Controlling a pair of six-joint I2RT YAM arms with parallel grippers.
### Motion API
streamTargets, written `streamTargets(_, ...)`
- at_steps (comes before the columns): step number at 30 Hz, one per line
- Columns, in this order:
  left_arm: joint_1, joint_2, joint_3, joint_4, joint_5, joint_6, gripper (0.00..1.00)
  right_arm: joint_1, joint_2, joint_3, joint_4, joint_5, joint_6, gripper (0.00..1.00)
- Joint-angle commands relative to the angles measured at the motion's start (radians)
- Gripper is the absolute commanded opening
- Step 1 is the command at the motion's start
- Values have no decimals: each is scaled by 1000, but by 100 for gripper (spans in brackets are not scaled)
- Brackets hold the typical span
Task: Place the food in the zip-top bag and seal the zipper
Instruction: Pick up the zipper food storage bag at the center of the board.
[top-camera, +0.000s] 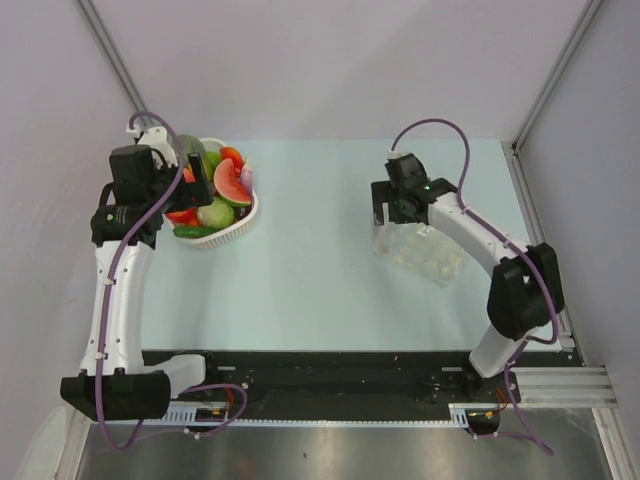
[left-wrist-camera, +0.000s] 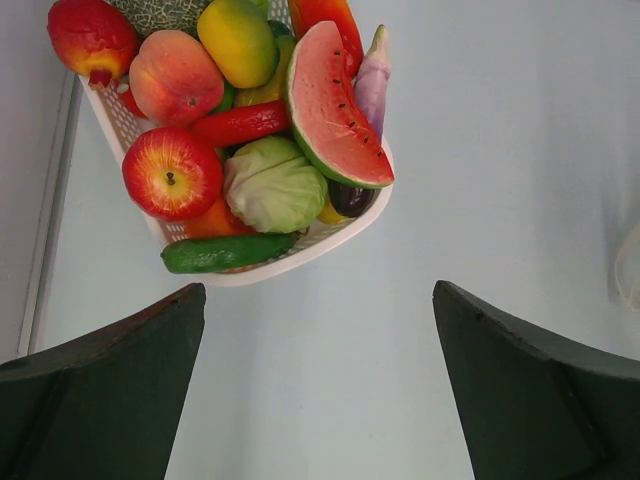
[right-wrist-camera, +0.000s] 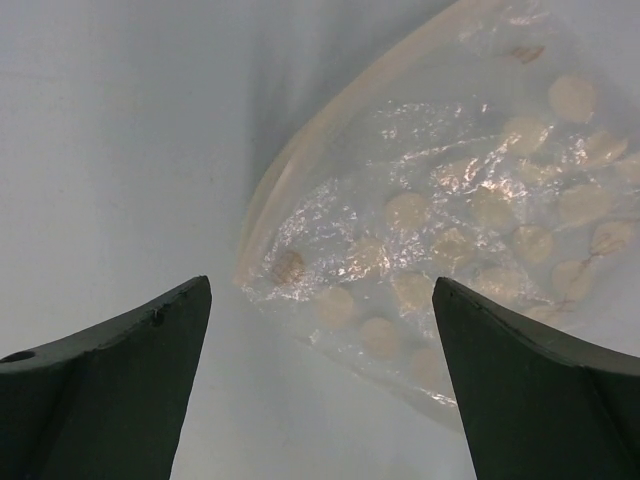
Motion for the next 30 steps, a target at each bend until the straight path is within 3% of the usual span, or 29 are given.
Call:
streamTargets(1,1,1,11,19,-37,-54,99,35,107,104,-45,108,88,96)
streamTargets(14,1,-42,-98,70,-80,-85,100,59,438,414,-163,341,179,81)
streamTargets(22,2,-45,-125,68,-134,-95,100,30,524,425,-177,364,192,76)
streamTargets(27,1,-50,-133,87,-115,-109,100,16,491,414,-180,340,197,62)
streamTargets(30,1,-45,-131,93,-97,-114,100,10,475,409,-178,332,192,40)
